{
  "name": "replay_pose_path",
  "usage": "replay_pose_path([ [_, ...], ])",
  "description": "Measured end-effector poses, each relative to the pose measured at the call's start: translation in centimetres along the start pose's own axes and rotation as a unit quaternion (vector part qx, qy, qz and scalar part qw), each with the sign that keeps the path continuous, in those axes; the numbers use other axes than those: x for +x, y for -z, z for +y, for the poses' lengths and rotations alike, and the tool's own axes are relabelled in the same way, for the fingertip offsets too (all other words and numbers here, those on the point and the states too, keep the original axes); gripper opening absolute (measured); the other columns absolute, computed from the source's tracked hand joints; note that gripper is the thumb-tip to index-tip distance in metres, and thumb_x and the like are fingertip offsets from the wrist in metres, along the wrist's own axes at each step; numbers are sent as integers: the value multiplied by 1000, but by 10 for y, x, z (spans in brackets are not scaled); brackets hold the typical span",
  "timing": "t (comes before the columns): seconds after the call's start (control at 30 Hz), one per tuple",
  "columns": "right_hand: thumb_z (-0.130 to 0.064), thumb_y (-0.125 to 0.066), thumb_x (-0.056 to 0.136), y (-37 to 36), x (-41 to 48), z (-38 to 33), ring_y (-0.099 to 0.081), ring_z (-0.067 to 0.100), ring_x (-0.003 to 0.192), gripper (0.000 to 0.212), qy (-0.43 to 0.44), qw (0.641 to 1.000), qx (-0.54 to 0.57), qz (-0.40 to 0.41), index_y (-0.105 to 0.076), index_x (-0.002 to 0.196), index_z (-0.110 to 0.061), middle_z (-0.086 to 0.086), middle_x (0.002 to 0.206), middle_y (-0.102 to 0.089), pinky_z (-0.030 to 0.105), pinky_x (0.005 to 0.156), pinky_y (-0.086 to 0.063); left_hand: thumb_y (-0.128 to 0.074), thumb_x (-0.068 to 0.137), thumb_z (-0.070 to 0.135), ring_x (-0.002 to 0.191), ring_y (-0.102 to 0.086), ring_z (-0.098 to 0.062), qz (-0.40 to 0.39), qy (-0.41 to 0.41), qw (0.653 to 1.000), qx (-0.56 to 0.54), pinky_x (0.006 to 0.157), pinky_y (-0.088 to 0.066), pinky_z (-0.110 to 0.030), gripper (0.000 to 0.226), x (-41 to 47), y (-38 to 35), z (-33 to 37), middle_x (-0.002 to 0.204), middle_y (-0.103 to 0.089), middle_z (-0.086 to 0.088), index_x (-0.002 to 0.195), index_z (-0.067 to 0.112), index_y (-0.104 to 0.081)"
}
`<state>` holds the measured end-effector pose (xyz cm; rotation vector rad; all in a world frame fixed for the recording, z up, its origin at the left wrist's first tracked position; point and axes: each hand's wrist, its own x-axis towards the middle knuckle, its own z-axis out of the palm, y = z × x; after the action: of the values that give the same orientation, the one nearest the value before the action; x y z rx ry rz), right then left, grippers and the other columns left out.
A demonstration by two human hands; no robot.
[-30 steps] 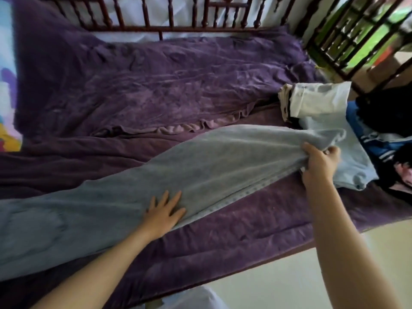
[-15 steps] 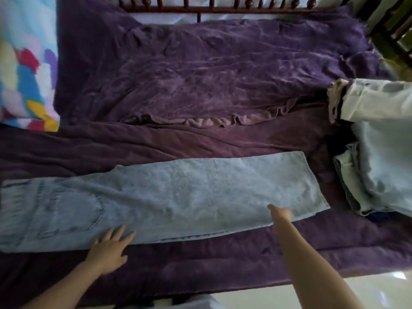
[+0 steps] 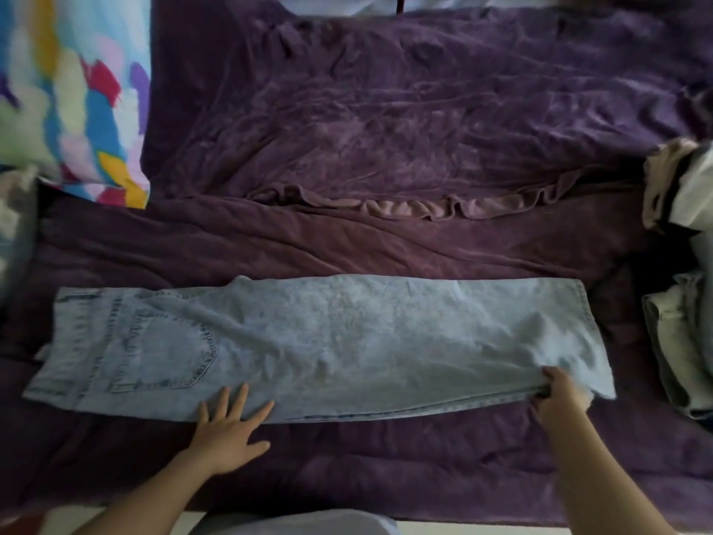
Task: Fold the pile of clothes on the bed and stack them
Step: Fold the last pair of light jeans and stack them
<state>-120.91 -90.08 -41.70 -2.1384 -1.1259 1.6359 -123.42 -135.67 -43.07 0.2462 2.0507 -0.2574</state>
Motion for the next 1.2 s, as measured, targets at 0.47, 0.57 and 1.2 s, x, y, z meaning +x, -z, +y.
replay_pose_path([
  [0.47,-15,-49,90,-144,-319,116,-57,38,92,32,549,666,-384,-329,-47,121,-9,21,105,-59,37,70,-37,-23,89,68,134,-31,-40,6,-63,390,-919,108,-18,-56,67,-9,54,-119,132,-47,-19,142,28,-36],
  [0.57,-19,-49,88,-146,-346,217,-51,40,112,62,496,439,-563,-495,-28,146,-22,20,127,-47,41,89,-43,-14,91,68,135,-30,-38,7,-204,255,-945,110,-18,-53,75,-15,39,-165,146,-37,-18,144,20,-34],
  [1.2,-25,-48,92,-159,-383,311,-12,26,143,64,444,349,-699,-440,-18,149,-28,0,157,-11,43,116,-16,-60,77,-12,117,-49,-32,164,40,747,-643,73,-45,-32,71,-17,31,-278,137,-44,-14,141,9,-36],
])
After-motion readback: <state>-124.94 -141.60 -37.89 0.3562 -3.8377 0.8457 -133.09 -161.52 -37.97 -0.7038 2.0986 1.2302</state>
